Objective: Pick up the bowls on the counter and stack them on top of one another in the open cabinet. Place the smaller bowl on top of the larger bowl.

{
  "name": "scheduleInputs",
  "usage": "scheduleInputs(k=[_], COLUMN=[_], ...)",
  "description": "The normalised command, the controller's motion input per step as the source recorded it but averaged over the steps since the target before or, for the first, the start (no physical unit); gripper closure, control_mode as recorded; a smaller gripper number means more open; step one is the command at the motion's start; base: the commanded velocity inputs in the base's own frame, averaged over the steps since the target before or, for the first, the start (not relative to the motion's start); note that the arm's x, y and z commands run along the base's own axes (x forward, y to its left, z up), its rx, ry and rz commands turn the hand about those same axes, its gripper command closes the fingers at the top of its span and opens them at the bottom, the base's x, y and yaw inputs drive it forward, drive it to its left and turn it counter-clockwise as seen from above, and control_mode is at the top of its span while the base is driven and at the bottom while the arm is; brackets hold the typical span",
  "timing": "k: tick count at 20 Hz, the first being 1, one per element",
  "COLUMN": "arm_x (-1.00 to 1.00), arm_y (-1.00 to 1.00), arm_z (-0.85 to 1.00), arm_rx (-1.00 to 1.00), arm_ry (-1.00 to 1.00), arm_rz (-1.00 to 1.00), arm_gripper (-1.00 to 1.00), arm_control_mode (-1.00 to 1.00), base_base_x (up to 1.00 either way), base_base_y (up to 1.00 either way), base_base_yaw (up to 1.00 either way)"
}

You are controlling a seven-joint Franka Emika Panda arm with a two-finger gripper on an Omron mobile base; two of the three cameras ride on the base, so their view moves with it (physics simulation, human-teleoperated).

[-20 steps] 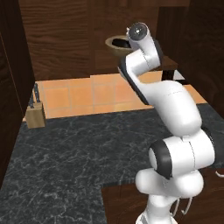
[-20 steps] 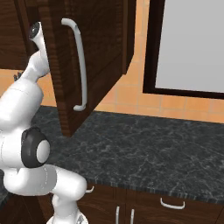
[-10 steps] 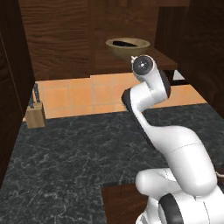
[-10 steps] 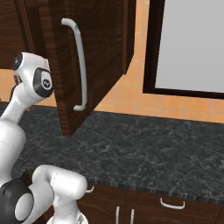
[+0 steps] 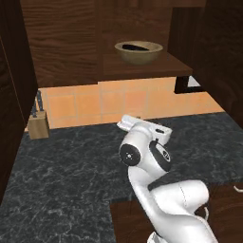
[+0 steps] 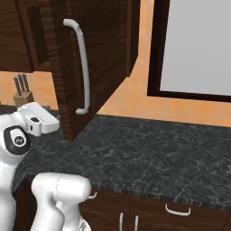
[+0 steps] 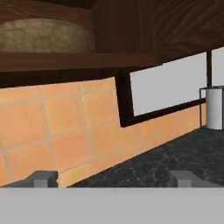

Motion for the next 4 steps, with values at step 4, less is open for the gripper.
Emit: scheduleInputs(k=[4], arm_x=[-0.61], arm_y=[0.13], arm_z=[-0.86], arm_rx=[-0.55], arm_ry=[-0.11], arm_rz=[0.19], arm_gripper=[-1.0], arm_control_mode=[-1.0], base_base_x=[0.0], base_base_y=[0.0], base_base_yaw=[0.0])
